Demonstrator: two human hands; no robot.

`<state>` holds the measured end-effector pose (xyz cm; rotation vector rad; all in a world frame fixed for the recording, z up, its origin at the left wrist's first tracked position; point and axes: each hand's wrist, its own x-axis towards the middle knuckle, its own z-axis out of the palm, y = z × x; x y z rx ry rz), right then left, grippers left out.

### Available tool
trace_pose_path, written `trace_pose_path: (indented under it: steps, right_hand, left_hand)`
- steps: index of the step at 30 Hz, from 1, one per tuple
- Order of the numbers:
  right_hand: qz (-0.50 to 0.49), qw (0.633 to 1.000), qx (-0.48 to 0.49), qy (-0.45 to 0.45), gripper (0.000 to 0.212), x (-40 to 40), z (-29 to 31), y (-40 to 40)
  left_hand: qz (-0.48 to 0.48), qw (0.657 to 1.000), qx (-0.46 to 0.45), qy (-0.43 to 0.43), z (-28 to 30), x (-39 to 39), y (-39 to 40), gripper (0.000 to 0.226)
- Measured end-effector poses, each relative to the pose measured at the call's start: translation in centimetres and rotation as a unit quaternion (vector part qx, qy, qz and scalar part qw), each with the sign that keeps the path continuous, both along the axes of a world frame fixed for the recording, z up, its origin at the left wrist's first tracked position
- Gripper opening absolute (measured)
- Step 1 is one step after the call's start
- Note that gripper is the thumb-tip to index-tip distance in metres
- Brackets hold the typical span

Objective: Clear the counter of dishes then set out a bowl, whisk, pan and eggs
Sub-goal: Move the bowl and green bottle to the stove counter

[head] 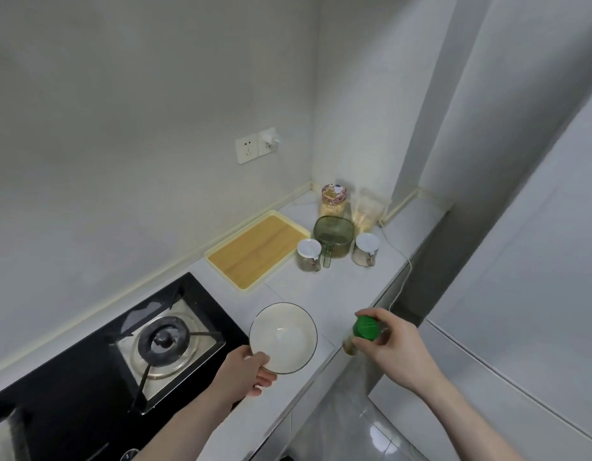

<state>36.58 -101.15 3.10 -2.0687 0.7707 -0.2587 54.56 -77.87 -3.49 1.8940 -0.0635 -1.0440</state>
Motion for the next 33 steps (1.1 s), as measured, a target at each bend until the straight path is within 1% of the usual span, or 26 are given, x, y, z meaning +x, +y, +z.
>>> trace_pose_path:
  steps: [2, 6, 10, 12, 15, 19, 26, 33]
  right_hand:
    - [-0.025, 1.0, 0.004, -0.004, 0.037, 1.7, -0.7, -1.4]
    - [-0.034, 0.999, 0.0, 0.017, 0.038, 4.1, -2.7, -3.7]
    - [-0.039, 0.999, 0.001, 0.038, 0.037, 6.3, -3.8, -6.0]
    - [-0.036, 0.998, 0.003, 0.054, 0.037, 7.7, -4.3, -7.4]
    - [-0.023, 0.997, 0.001, 0.079, 0.037, 10.0, -5.6, -9.7]
    - [-0.009, 0.995, -0.015, 0.102, 0.038, 13.1, -7.5, -12.9]
    - [0.013, 0.991, -0.026, 0.132, 0.045, 17.5, -9.2, -18.3]
    - [0.044, 0.988, -0.03, 0.144, 0.043, 21.6, -11.0, -21.9]
  left_hand:
    - [-0.006, 1.0, 0.006, 0.013, -0.5, 1.8, -1.8, 0.015]
    - [0.004, 0.999, 0.027, 0.045, -1.6, 4.7, -4.6, 0.003]
    - [0.018, 0.997, 0.051, 0.062, -2.8, 6.9, -7.2, 0.004]
    - [0.04, 0.994, 0.056, 0.081, -3.3, 7.9, -8.3, 0.005]
    - [0.083, 0.99, 0.063, 0.094, -4.7, 9.1, -9.8, 0.009]
    - [0.088, 0.988, 0.084, 0.1, -6.8, 10.5, -11.8, 0.018]
    - [0.101, 0.984, 0.114, 0.096, -8.1, 12.0, -15.2, 0.017]
    - [0.15, 0.977, 0.108, 0.11, -9.3, 13.2, -18.7, 0.014]
